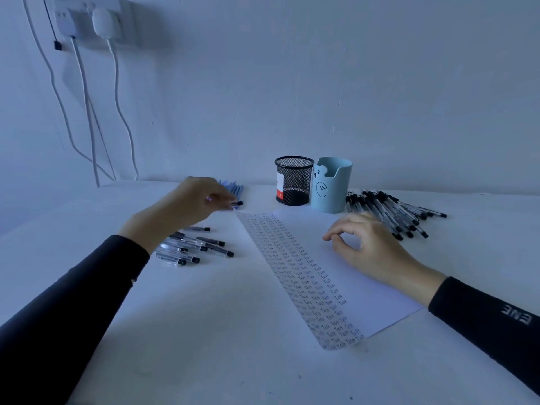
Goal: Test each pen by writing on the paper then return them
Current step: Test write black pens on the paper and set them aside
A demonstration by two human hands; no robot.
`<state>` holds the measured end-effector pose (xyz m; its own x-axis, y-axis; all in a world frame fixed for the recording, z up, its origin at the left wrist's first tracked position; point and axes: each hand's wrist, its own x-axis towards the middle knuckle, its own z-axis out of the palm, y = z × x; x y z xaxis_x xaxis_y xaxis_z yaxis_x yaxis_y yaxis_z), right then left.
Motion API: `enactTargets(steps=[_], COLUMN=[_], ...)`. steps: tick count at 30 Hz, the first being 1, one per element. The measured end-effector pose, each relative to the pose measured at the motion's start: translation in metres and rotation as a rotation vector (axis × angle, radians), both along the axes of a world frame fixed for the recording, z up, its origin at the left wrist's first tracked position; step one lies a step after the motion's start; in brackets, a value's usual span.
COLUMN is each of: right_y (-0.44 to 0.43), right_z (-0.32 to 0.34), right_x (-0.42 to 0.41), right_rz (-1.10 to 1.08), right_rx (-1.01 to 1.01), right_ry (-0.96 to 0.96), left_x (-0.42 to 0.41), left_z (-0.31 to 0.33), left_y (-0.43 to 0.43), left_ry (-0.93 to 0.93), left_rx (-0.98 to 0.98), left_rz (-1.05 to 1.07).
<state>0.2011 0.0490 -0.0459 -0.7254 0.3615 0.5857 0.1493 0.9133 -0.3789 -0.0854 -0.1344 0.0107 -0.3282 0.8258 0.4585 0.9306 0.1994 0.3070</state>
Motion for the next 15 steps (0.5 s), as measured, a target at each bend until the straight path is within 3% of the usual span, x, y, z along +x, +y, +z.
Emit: enactTargets(steps=[2,6,9,13,15], right_y=[0.000,0.000,-0.003,-0.016,-0.019], right_z=[0.000,0.002,0.006,0.012,0.008], right_x=[0.000,0.000,0.000,0.001,-0.001], right_rz=[-0.007,-0.006,-0.016,-0.011,0.018], right_rx=[-0.004,-0.007,-0.037,-0.069,-0.040], right_ry=[-0.001,-0.002,-0.016,-0.296,-0.311], left_x=[0.027,0.086,0.101,0.085,0.073], left_z=[-0.006,-0.030,-0.035,-0.028,-0.026], left_y=[0.011,0.027,0.031,0.026,0.022], left_ry=[0.058,0.124,0.115,0.033,-0.004], left_rx=[0.070,-0.037,-0.066,-0.073,-0.097], left_rz=[-0.189,-0.461,-0.485,-0.376,-0.315])
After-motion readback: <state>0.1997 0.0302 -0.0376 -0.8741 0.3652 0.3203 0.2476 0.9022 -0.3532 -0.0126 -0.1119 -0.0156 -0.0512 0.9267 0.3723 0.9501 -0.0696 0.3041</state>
